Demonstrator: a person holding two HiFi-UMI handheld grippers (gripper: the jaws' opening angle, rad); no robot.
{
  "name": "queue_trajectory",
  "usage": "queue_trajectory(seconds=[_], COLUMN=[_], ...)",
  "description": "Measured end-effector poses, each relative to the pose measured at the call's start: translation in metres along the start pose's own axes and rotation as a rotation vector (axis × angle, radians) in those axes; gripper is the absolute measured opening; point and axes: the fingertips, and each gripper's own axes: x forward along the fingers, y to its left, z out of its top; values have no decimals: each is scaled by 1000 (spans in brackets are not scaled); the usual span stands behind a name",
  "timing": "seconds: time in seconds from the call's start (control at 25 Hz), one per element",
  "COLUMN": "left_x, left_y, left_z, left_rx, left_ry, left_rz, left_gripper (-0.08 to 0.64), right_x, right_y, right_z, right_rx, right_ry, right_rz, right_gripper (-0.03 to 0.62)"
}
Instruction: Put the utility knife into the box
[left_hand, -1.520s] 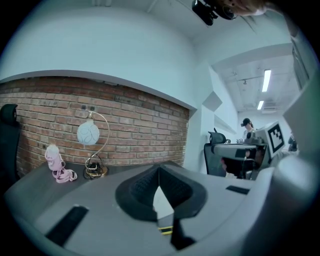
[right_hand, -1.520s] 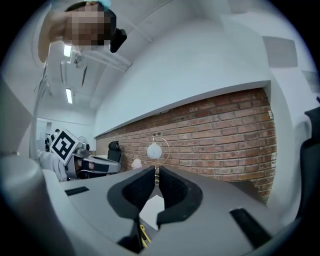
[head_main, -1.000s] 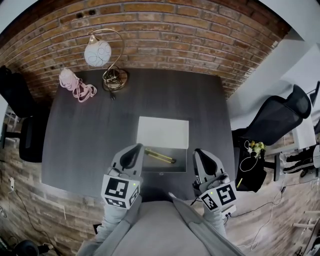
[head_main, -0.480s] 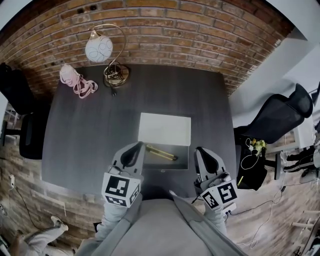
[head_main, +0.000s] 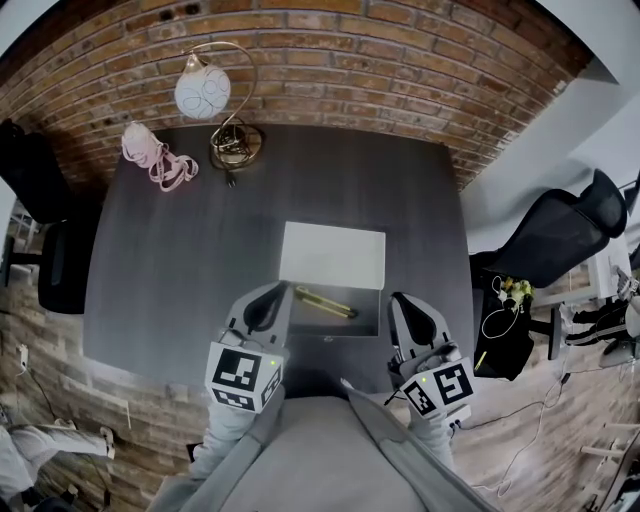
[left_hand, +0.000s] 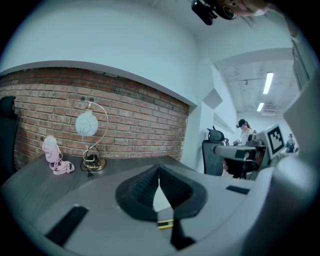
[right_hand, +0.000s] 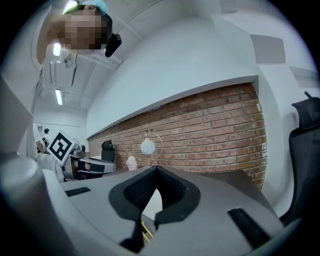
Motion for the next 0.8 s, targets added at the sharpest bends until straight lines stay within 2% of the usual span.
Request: queue_trajectory(seconds=[0.8], left_x=[2], left_y=[13], left_z=[-9], left_rx=[-14], left_ry=[20], left_rz=[0], left_gripper=[20], right_x=[8], right_y=[2], right_z=[-9], right_rx=[-13], right_ry=[33], right_rz=[-16], right_gripper=[17])
